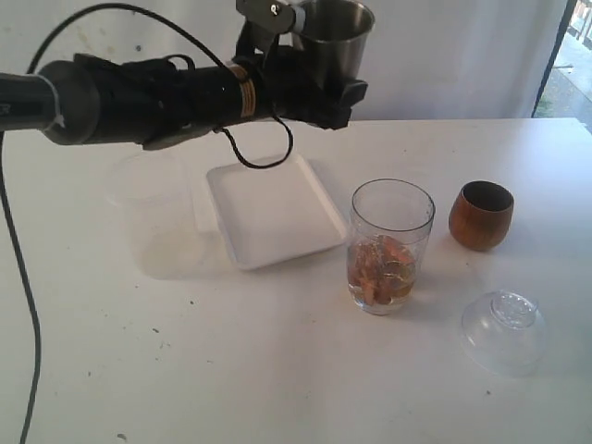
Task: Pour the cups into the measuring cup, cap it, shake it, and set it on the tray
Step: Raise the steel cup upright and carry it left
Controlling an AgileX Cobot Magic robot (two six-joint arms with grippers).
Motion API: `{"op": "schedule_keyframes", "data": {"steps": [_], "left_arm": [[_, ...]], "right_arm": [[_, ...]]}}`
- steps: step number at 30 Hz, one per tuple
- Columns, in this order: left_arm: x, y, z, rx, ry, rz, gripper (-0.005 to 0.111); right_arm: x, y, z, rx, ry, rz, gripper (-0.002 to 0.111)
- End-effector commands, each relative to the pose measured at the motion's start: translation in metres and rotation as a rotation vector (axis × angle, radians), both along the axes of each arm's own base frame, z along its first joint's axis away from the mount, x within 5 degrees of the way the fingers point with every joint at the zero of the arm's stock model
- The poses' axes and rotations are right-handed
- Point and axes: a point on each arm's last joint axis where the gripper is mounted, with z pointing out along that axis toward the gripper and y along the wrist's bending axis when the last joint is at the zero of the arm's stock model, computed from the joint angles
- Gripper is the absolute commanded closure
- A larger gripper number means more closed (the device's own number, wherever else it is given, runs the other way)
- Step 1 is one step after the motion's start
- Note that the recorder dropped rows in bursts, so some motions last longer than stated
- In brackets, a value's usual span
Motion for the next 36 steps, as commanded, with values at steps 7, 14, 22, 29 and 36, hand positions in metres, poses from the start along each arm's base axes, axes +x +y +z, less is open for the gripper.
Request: {"op": "schedule_keyframes", "data": {"steps": [7,14,22,29,36], "left_arm": [[-0.023,0.017,0.04,-0.034,-0.026,0.025,0.107],[-0.029,0.051,0.029,-0.032,0.012,0.055,0.107],[-0.037,0.091,0.036,-0.058,-0.017,0.082,0.107],[-0.049,0.13,0.051,-0.064,-0.047,0.16,0.107],[-0.067,0.188,0.047,-0.05,-0.036,0.294,0.107]], "right_arm": [[0.0,0.0,0.0,-0.002,-0.013,0.004,0.108],[0.0,0.0,0.0,-0.002,-0.013,0.004,0.108],[0.0,0.0,0.0,-0.002,-0.013,0.004,0.108],[0.0,0.0,0.0,-0.002,-0.013,0.004,0.108],[0.0,0.0,0.0,0.003,-0.014,0.004,0.108]]}}
